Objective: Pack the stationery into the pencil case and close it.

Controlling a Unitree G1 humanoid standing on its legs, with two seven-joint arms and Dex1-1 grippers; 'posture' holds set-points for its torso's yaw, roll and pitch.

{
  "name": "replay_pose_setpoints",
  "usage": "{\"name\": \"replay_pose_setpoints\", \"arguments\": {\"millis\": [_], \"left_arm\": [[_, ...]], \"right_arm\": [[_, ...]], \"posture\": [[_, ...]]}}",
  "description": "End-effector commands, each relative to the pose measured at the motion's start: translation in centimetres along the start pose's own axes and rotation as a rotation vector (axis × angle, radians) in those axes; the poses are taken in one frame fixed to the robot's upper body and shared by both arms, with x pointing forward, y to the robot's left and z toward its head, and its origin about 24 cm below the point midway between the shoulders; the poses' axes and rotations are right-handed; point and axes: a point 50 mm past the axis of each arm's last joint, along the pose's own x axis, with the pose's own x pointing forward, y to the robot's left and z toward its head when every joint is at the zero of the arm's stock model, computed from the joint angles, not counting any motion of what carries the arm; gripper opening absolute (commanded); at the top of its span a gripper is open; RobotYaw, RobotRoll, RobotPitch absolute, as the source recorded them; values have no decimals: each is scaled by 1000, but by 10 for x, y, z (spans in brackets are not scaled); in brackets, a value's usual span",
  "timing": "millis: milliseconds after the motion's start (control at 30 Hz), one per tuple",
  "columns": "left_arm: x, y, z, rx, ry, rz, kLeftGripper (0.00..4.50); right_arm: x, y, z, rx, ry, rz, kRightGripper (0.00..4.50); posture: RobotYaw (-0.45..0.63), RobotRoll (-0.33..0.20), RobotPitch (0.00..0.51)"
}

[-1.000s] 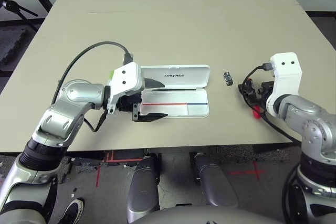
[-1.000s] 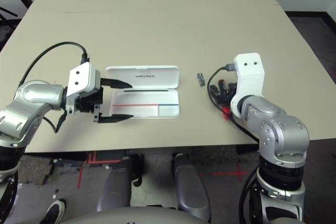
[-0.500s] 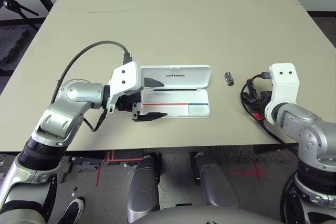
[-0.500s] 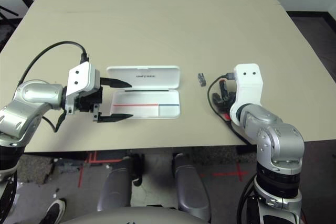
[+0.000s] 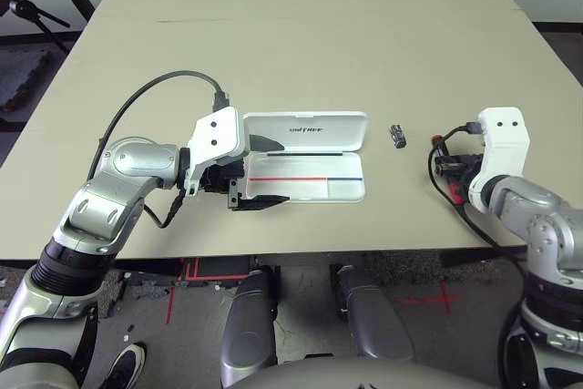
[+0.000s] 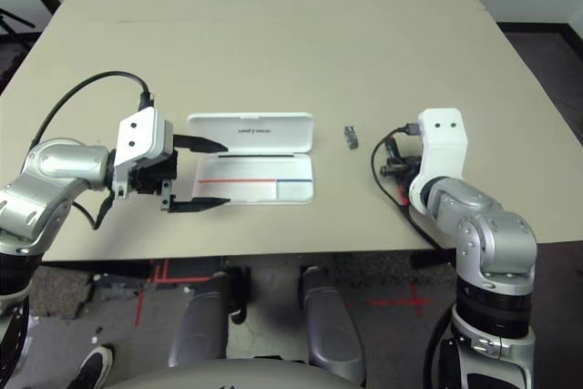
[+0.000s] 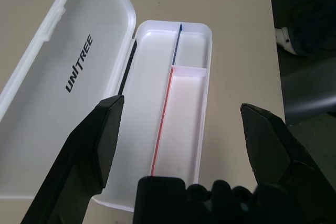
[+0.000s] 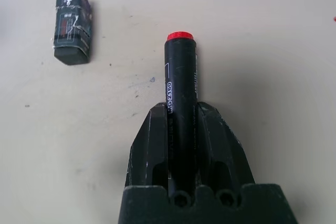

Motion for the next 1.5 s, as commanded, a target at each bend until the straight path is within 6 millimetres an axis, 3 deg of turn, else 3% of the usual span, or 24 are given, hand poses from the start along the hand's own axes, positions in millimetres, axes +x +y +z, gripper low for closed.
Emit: {"name": "replay_pose_setpoints", "arguments": {"millis": [33, 233, 567, 833, 1067, 1267, 1500], "left_arm": [[-1, 0, -1, 6, 18, -17, 4500], [-3, 1, -2, 6, 25, -11, 4500], [-7, 1, -2, 3, 37, -1, 4500], [-15, -4, -4, -18, 64, 24, 4500], [-18, -9, -6, -31, 90, 29, 4500], [-17, -13, -5, -39, 95, 41, 4500], [-18, -16, -7, -48, 103, 61, 4500]], "right_arm": [[0, -3, 4, -58, 16, 45, 529], [-3, -5, 25, -183, -14, 125, 529], [-19, 9, 56, -567, -69, 402, 529], [-28, 40, 58, -808, -40, 658, 529], [-26, 82, 65, -930, -80, 856, 529], [-29, 113, 70, -964, -116, 944, 529], [-28, 125, 79, -1007, -151, 956, 529]], "posture": [[-101, 0, 230], [-98, 0, 230], [-89, 0, 230], [-48, 0, 231], [-27, 0, 232], [-4, 0, 236], [20, 0, 239]]}}
